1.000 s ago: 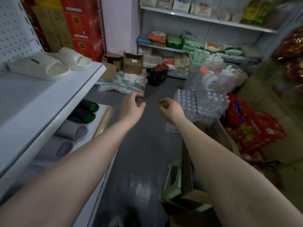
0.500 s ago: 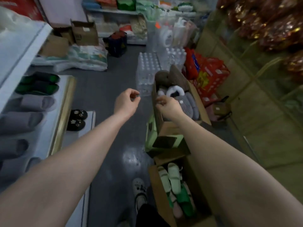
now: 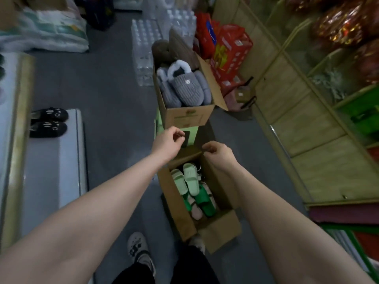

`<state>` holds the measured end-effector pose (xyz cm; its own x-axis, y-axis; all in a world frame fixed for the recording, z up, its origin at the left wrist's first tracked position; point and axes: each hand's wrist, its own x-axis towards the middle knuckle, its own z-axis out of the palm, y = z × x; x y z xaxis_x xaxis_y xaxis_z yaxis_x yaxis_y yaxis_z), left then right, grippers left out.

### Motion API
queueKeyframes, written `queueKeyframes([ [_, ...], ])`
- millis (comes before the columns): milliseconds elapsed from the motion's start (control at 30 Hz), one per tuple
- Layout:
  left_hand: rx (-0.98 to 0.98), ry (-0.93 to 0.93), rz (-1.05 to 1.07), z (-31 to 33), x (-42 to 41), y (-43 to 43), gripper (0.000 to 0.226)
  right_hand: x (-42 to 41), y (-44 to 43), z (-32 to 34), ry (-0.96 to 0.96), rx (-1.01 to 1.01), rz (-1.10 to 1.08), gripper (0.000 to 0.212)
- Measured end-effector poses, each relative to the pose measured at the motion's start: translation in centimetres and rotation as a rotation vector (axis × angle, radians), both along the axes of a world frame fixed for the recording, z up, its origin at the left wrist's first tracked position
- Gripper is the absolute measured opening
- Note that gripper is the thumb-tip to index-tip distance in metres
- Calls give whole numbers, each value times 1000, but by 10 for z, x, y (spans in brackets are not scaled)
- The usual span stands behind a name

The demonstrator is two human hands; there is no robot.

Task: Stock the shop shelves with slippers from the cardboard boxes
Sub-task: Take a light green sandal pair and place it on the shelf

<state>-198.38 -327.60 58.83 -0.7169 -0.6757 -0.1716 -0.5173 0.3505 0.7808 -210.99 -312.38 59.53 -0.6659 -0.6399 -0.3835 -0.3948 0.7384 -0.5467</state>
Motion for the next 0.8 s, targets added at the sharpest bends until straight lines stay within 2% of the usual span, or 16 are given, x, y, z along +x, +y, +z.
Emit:
queueKeyframes([
  [133,32,-83,-47,-31,-29,42,19,-24,44,-29,-84,59,-22,27],
  [433,163,-213,0,-128,-78,95,21,-90,98,-128,-256,121,-47,27],
  [600,227,-305,18,-201,-88,93,25,-103,109,-201,-329,201,-21,31],
  [800,284,-421,0,-307,-99,69,37,-114,106,-300,-397,289,-106,34],
])
